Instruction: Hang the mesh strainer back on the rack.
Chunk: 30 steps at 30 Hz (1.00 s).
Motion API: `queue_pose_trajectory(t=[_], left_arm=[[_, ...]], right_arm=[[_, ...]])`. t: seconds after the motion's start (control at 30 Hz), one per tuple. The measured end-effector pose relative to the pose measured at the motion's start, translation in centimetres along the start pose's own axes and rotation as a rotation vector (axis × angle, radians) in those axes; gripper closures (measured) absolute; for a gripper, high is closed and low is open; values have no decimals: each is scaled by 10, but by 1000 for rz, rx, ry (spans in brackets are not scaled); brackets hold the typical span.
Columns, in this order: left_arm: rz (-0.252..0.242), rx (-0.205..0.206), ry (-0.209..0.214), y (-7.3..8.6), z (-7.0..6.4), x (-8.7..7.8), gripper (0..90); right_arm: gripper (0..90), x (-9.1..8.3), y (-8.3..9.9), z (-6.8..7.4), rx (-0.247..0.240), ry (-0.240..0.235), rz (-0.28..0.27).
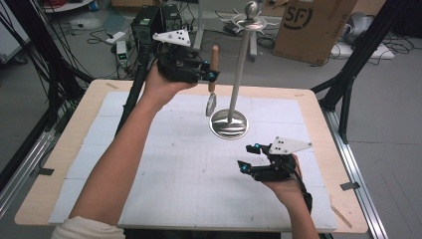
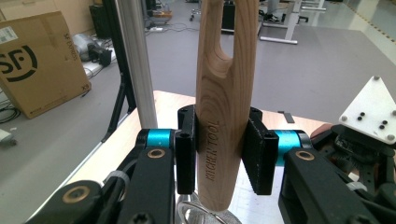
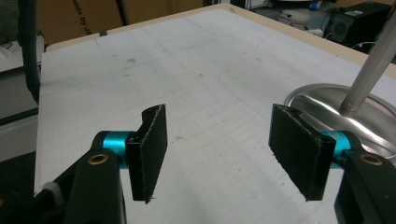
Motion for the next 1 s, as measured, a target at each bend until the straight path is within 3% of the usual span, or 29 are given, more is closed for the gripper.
queue_pose_trajectory(t=[0.27,0.7,1.0], left_arm=[[25,8,-18,-11,8,8,688],[18,27,-40,-35,2,16,689],[32,3,-83,-37,20,17,689]], right_arm=[[367,1,1,0,5,-9,7],[365,2,1,-1,5,-9,4],[365,-1,1,-1,6,-12,-8]])
Point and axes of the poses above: each handheld gripper's, and its own axes: x roughly forward along the jaws, y roughly out of its underside, z roughly to its left, the point moved 5 cm from there along x, roughly forward along the jaws, and after that the axes turned 14 degrees about -y, right-handed, at the moved point
